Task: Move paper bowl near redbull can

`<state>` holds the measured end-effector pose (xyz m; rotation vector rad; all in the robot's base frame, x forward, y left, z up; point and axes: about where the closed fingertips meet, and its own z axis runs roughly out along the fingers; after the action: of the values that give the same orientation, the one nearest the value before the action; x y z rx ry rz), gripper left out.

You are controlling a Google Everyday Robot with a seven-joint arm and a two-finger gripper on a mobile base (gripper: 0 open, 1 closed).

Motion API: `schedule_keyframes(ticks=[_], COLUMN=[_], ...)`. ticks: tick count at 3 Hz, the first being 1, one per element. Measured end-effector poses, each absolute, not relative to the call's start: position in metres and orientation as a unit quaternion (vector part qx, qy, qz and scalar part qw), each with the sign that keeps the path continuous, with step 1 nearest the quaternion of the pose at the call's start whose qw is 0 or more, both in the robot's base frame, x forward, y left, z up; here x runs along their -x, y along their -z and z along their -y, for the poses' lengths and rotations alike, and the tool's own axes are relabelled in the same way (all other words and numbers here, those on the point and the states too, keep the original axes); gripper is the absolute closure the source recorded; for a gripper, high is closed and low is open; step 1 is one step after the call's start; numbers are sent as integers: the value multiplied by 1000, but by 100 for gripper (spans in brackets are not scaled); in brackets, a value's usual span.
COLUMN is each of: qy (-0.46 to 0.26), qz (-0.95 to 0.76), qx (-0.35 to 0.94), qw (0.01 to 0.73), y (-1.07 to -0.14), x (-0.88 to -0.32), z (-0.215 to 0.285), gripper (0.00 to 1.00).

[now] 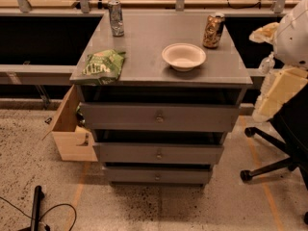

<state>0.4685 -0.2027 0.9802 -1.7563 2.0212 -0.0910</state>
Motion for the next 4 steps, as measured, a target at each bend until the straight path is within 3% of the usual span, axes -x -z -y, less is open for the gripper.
schedule_keyframes(ticks=[2, 4], qy=[-47, -44], qz=[-597, -470], qx=[678, 738], qw=[426, 483], y=[-986, -989], x=[-567, -614], z=[161, 143], gripper=[0, 0])
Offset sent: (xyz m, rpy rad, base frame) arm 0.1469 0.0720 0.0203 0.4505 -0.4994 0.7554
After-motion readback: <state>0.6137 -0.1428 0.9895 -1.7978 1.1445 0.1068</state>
